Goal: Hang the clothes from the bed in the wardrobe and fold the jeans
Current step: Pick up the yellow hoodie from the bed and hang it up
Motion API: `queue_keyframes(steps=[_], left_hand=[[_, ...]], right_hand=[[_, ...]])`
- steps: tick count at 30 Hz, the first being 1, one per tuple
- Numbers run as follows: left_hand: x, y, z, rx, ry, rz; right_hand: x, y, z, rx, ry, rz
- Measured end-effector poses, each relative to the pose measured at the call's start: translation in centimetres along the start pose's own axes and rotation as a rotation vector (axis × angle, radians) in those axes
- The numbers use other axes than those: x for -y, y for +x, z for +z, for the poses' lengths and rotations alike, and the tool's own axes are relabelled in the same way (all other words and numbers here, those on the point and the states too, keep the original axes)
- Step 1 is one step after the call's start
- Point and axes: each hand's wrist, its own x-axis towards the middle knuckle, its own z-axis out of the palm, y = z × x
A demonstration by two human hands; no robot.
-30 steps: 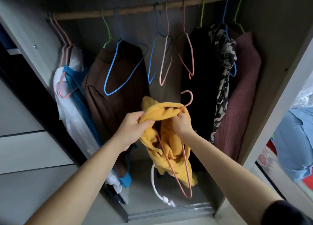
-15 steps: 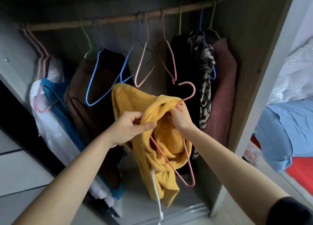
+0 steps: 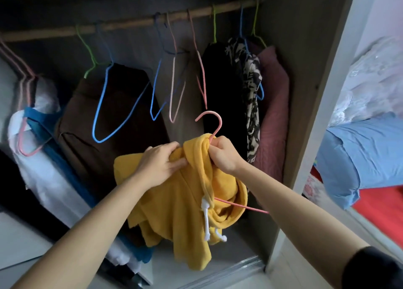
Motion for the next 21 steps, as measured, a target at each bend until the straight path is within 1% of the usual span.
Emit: queue_keyframes(steps=[2,4,5,7,8,9,10,11,12,13,16,17,19,20,21], left_hand=[[-0.1,0.1,0.6,-0.085,0.0,-0.001],[0.1,0.3,1.1,-0.183,0.011,-0.033],[0.4,0.3,1.3,-0.218,0.006,-0.049],[1.1,0.4,1.7,-0.266,-0.001,-0.078],[1.6,0.4,1.8,-0.285,-0.006,-0.107],[2.2,0.4,1.8,-0.307,-0.022,-0.149],[2.8,0.5,1.6,-0.336,-0.047,-0.197],[3.4,0.6,1.4,-0.369,-0.08,-0.242],[3.7,0.8,1.1,-0.403,-0.111,-0.271],[4.0,1.0,0.8,-0.434,-0.139,-0.28],[3.6,1.5,0.3,-0.481,-0.21,-0.253],[3.3,1.7,0.2,-0.48,-0.226,-0.238],[2.7,2.0,0.1,-0.472,-0.258,-0.2],[2.4,2.1,0.0,-0.47,-0.276,-0.18],[2.2,2.2,0.0,-0.467,-0.296,-0.161]], right_hand=[[0.0,0.0,0.4,-0.071,-0.036,-0.046],[0.0,0.0,0.7,-0.158,-0.09,-0.138],[-0.3,0.0,0.8,-0.202,-0.153,-0.184],[-1.6,-0.6,0.6,-0.326,-0.363,-0.254],[-2.7,-1.2,0.4,-0.405,-0.443,-0.293],[-3.9,-1.9,0.2,-0.475,-0.473,-0.331],[-5.2,-2.9,0.0,-0.514,-0.473,-0.362],[-6.6,-3.9,0.0,-0.509,-0.467,-0.38],[-8.1,-4.9,0.1,-0.455,-0.465,-0.386],[-9.4,-5.7,0.4,-0.362,-0.477,-0.364],[-12.1,-6.6,1.5,-0.017,-0.595,-0.198],[-12.6,-6.3,1.9,0.074,-0.636,-0.163],[-12.6,-5.5,2.5,0.164,-0.706,-0.169],[-12.1,-5.0,2.9,0.167,-0.744,-0.223],[-11.6,-4.5,3.2,0.155,-0.779,-0.315]])
